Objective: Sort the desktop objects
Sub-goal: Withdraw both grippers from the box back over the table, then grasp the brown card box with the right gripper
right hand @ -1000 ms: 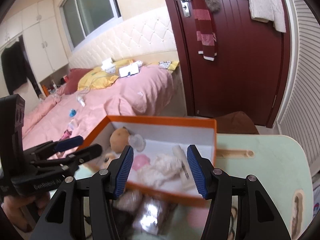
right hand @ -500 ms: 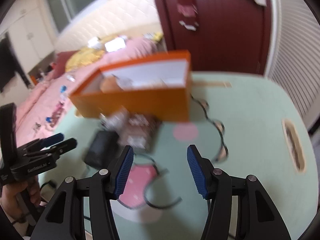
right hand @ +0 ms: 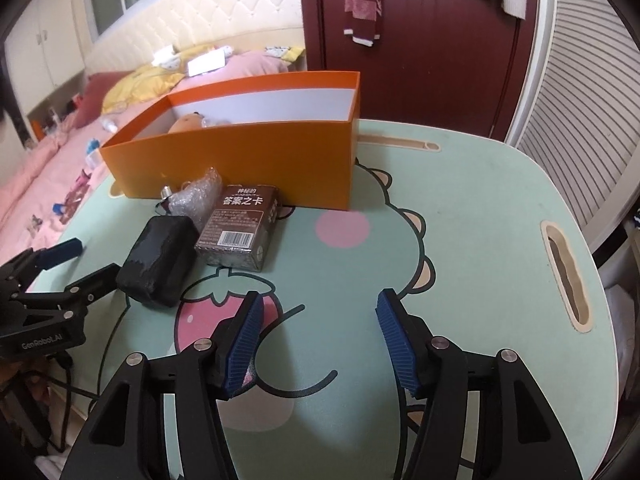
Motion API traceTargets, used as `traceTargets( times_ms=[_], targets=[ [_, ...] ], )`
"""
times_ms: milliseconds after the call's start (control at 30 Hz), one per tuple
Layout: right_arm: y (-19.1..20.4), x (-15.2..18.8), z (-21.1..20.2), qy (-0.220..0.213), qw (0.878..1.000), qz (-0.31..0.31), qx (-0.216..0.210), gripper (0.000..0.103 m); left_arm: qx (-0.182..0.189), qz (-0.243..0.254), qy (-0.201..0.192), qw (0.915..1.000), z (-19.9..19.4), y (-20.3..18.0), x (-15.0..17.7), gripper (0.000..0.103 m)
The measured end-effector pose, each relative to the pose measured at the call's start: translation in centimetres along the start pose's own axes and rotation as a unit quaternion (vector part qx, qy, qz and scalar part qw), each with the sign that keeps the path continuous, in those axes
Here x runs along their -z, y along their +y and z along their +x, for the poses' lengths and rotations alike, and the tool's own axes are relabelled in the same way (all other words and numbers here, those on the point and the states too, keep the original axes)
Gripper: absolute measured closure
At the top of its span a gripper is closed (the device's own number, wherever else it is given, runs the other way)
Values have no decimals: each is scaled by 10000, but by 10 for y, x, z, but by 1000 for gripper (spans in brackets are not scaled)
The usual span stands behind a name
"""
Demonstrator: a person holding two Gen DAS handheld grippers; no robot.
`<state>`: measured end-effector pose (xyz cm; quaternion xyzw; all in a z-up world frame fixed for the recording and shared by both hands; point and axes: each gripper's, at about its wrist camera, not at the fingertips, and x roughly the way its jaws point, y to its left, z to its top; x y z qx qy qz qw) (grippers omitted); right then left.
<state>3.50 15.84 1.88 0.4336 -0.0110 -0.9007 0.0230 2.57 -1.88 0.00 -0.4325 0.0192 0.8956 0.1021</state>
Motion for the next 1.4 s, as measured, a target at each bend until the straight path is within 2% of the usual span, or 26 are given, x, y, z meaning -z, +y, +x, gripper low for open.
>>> traceTargets(
  times_ms=[167,333,500,600,633,667,800,900,1200,1267,1300,1333,1367,1400],
  targets=[
    [-10,4,-3,-14,9999,27,-102,44,0,-1,-4,10000,1,-1,1,10],
    [-1,-12,-3,-199,9996,-86,-188,44,6,-5,0,10000,0,0,0,10],
    [9,-38,-1,-333,9978,-56,-569,45,5,-1,-3,10000,0,1,0,10],
    [20,-46,9,-207,9972,-203,-695,53,5,1,-4,10000,0,1,0,10],
    [23,-45,13,-117,9973,-265,-669,62,4,1,-4,10000,0,0,0,10],
    [25,-45,19,25,9973,-334,-659,62,4,0,-4,10000,0,1,0,10],
    [21,-42,13,-58,9969,-274,-735,62,8,-3,-12,10000,-2,2,0,10],
    [9,-40,10,23,9950,-127,-987,62,15,6,-9,10000,-1,3,0,10],
    [38,-41,15,50,9951,-531,-833,58,13,10,-7,10000,-2,4,0,10],
    [41,-40,22,76,9959,-624,-651,57,7,5,-3,10000,-1,4,-1,10],
    [42,-38,24,26,9963,-696,-508,59,3,3,-1,10000,-1,4,-1,9],
    [44,-37,24,29,9957,-846,-368,69,0,2,-1,10000,-1,4,-1,9],
    [42,-37,22,29,9959,-801,-409,79,-3,2,2,10000,-1,4,-1,9],
    [39,-37,20,29,9961,-757,-450,84,-5,3,14,10000,-1,4,-1,9]
  ],
)
